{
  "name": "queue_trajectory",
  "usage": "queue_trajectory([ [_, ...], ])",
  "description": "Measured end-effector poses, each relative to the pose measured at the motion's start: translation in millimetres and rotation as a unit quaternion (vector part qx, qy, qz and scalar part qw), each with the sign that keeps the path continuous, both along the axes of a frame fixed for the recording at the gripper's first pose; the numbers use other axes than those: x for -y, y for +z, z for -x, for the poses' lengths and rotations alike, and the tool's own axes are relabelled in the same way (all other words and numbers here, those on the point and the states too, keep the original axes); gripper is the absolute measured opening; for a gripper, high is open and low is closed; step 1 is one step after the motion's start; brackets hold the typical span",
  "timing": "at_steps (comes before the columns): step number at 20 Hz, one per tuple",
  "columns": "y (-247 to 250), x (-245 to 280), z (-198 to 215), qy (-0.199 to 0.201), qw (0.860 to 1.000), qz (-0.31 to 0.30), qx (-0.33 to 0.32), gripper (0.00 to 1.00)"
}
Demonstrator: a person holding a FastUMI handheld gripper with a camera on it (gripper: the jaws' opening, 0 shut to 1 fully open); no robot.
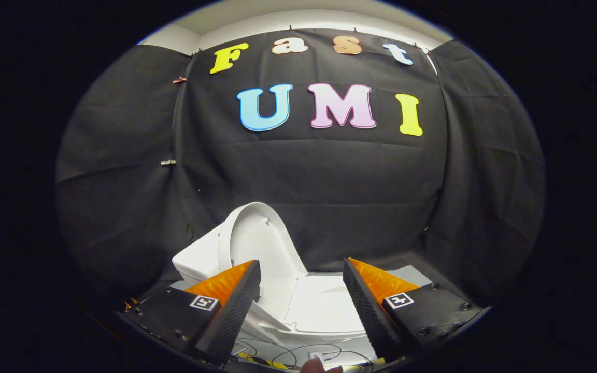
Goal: Open the toilet lid.
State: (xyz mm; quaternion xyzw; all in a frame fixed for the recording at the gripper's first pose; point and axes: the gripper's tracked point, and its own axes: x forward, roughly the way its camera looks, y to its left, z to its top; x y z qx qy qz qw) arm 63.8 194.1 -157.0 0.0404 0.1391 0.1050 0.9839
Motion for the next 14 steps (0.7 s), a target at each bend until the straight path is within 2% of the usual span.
queue_trajectory([
  [7,37,43,5,-0.015,0.999,-0.001,0.036,1.0],
  [14,62,88,7,-0.052,0.996,0.014,0.07,1.0],
])
